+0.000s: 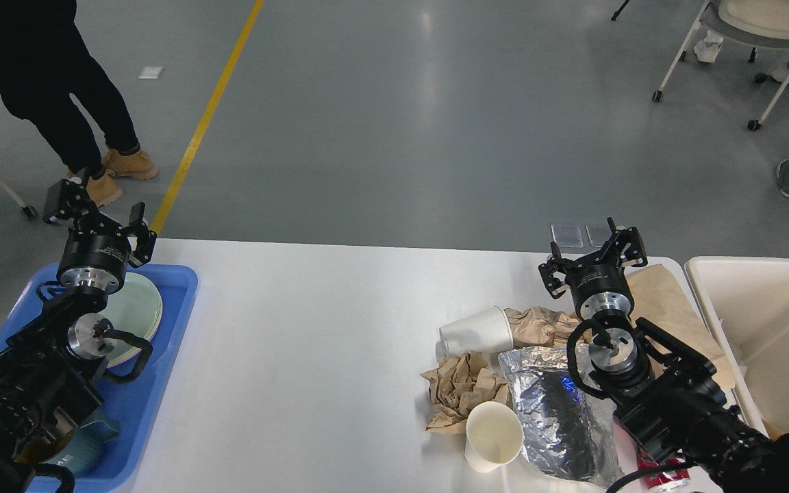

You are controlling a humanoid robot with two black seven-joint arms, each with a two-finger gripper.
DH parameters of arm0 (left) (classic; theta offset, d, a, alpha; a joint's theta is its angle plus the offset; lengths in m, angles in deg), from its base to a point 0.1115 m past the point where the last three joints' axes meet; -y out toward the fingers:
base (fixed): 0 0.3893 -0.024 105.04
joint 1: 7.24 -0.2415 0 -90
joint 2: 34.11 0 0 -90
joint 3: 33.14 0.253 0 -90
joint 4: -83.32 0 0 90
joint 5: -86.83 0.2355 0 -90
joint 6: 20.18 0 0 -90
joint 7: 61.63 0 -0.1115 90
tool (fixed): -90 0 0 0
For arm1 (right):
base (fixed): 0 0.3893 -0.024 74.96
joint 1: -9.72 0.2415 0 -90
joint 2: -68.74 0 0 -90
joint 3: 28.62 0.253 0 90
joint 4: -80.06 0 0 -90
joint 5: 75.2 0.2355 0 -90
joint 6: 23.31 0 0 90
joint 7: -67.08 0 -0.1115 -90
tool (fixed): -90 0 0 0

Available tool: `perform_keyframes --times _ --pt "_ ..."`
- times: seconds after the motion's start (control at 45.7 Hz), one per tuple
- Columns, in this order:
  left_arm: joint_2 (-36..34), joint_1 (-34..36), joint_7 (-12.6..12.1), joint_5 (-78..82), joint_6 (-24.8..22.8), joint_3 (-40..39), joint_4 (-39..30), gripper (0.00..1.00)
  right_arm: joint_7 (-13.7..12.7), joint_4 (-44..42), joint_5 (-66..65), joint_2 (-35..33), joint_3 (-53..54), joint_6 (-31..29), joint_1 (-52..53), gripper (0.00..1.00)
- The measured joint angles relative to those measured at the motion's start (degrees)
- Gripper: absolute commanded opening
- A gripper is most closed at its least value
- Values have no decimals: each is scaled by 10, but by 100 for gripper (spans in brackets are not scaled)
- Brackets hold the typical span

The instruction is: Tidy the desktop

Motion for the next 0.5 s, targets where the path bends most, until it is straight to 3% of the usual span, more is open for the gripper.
perform_keyframes --times 0.504 --pt "0 0 0 0 0 0 0 96 -3 -1 0 -2 -2 0 2 100"
